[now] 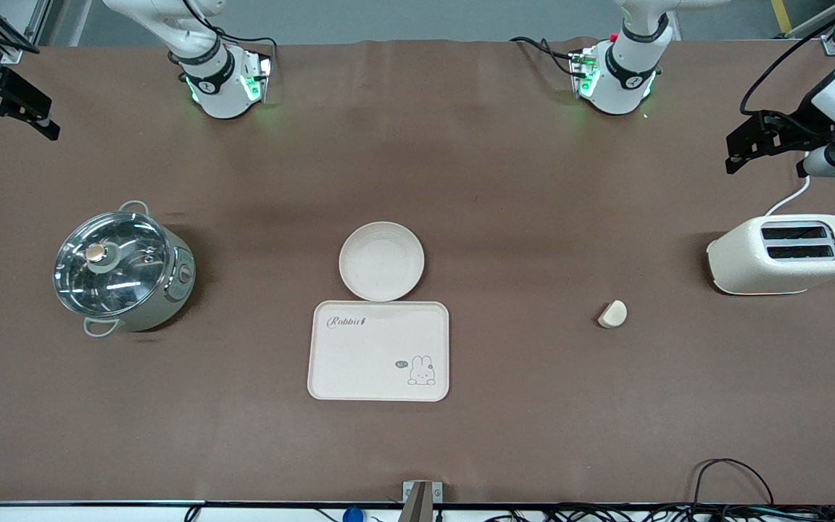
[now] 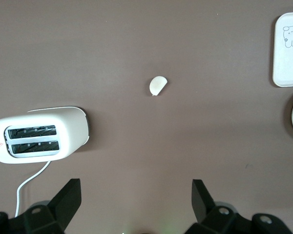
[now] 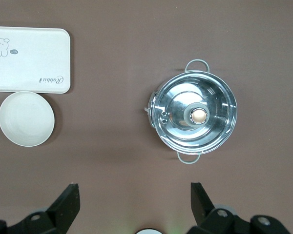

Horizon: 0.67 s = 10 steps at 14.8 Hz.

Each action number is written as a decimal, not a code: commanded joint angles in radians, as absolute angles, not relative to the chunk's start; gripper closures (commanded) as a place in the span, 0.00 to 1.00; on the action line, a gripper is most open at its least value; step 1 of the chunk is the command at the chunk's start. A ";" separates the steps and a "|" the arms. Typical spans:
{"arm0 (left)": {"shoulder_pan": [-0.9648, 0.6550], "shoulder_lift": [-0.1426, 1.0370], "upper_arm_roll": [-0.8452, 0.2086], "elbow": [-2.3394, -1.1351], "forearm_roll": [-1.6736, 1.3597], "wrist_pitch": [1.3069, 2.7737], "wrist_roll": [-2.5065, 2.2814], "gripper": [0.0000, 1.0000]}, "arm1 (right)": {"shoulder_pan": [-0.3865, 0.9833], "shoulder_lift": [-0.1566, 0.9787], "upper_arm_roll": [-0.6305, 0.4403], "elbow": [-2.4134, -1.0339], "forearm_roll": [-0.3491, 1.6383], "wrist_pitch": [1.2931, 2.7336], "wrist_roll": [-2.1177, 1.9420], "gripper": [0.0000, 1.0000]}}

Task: Place bun in plate and plate on tray
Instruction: 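Move the left gripper from rest toward the white bun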

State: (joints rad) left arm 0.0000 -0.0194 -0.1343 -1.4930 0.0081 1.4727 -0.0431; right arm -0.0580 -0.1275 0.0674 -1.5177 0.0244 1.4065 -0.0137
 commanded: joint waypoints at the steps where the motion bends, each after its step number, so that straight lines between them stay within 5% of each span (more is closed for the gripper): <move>1: 0.000 -0.020 -0.137 -1.474 0.008 1.459 -0.051 0.00 | -0.058 -0.153 0.061 -1.549 0.035 1.410 -0.005 0.00; 10: -0.006 0.018 -0.135 -1.459 0.006 1.459 -0.054 0.00 | -0.060 -0.156 0.061 -1.555 0.035 1.405 -0.005 0.00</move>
